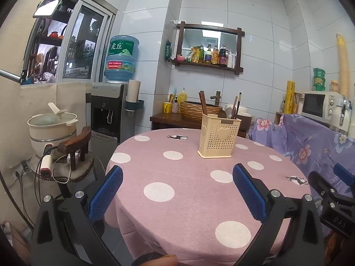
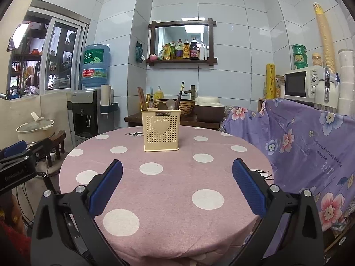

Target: Organize utensils

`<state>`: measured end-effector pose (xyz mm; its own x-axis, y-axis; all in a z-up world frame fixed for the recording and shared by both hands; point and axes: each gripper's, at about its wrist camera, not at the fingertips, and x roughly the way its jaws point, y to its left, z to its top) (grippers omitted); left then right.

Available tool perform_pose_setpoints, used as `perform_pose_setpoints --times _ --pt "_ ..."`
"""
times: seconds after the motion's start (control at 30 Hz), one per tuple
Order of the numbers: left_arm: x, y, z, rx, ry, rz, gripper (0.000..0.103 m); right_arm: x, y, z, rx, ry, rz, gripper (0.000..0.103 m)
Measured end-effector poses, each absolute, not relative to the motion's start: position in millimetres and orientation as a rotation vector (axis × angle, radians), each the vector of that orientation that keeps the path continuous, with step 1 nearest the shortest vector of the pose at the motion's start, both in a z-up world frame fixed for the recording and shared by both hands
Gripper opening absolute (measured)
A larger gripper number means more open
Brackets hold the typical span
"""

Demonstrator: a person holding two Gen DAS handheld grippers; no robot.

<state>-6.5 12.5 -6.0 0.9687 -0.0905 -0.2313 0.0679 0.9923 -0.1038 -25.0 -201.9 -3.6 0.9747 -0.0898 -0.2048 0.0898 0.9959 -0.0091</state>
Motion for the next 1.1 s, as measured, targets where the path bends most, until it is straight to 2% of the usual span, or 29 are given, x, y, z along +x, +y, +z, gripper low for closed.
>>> perform_pose_setpoints --times 1.1 --pt "-8.4 6.6 -7.1 -0.082 0.239 -0.099 0.098 -24.7 -200.8 -2.9 -0.013 0.195 -0.089 0.097"
